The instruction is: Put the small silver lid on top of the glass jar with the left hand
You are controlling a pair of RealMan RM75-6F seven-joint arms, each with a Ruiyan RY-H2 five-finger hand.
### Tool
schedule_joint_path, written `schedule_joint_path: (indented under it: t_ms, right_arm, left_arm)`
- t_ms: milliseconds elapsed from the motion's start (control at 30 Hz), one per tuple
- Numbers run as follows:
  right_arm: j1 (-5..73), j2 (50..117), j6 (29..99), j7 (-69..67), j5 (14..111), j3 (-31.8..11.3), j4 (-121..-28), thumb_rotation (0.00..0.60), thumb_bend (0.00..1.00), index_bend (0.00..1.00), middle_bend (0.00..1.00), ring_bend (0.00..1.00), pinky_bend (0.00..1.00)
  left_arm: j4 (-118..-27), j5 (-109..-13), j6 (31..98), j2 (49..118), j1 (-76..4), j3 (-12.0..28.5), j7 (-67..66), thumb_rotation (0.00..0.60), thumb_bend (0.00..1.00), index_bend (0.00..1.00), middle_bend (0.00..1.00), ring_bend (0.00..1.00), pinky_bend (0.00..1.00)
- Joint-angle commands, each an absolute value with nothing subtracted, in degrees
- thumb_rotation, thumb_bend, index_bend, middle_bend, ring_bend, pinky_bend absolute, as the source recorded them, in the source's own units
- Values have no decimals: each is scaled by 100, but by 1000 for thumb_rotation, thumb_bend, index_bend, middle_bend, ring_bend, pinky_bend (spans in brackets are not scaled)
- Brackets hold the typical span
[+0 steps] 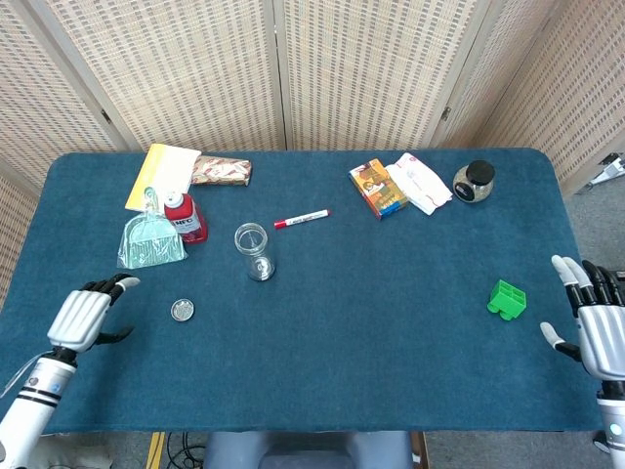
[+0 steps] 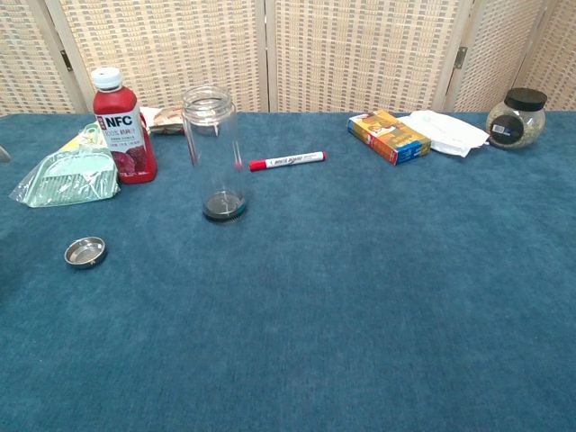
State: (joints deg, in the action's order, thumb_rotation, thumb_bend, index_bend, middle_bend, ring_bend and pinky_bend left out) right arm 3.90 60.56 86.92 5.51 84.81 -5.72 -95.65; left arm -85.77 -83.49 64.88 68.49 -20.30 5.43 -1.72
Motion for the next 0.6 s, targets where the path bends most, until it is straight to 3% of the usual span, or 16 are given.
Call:
schedule_joint_path:
  t_ms: [33,367,500,600]
  right_arm:
    - [386,6054,8693,548,8469,-574,-9563,600,188,64,104,58,108]
    - [377,6051,8659,523,8425,-561,-9526,600,188,64,104,57,108]
    - [373,6058,8641,503,8399,-556,-9501,600,188,64,104,57,108]
    - [375,6066,8621,498,8388,-549,-9473,600,188,64,104,57,108]
  left_arm:
    - [-8425,-8216,6117,6975,-2300,577,-178,600,243,234,315,408,554]
    - [-7961,-7820,5439,7418,-2785,623,-433,600,243,374,717,705,948]
    - [-7811,-7612,5281,7588,-2898,644,-578,600,243,420,871,830,1000]
    - [-7717,-7443,5140,7701,-2989,649,-730,600,242,448,924,876,1000]
